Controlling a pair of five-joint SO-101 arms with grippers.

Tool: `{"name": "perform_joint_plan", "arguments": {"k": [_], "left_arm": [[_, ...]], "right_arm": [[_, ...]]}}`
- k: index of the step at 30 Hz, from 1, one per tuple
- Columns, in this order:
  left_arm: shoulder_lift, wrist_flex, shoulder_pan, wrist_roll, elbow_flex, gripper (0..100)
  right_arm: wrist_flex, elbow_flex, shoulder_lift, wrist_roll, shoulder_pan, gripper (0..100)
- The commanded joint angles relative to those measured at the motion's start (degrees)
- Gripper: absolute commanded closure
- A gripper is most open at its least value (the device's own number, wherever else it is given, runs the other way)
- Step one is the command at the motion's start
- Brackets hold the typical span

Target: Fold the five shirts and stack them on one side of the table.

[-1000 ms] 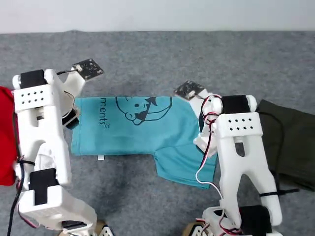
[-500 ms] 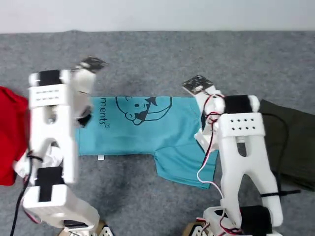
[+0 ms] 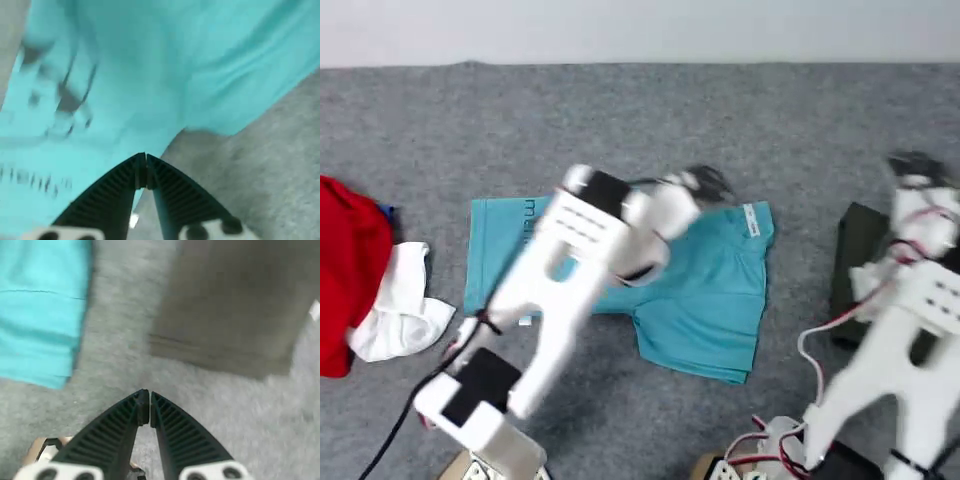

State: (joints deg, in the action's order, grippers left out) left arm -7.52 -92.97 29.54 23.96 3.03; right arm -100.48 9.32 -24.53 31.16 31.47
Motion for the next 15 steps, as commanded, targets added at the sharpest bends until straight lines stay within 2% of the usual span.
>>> {"name": "perform_joint_plan", "arguments": {"k": [1, 6, 10, 15], "left_arm": [[-1.6, 1.9, 7.9, -0.5, 0.5, 99], [-6.7, 2.5, 15.4, -0.4, 0.5, 92], [-9.5, 5.3, 16.0, -0.4, 0.5, 87], [-14.2, 6.8, 16.0, -0.2, 0.5, 86]], "right_arm": [[-1.9, -3.1, -3.0, 0.8, 8.5, 99.0], [-2.0, -3.0, -3.2, 0.8, 16.0, 99.0], [-2.1, -3.0, -3.2, 0.9, 19.4, 99.0], [-2.2, -3.0, -3.2, 0.9, 23.0, 99.0]]}}
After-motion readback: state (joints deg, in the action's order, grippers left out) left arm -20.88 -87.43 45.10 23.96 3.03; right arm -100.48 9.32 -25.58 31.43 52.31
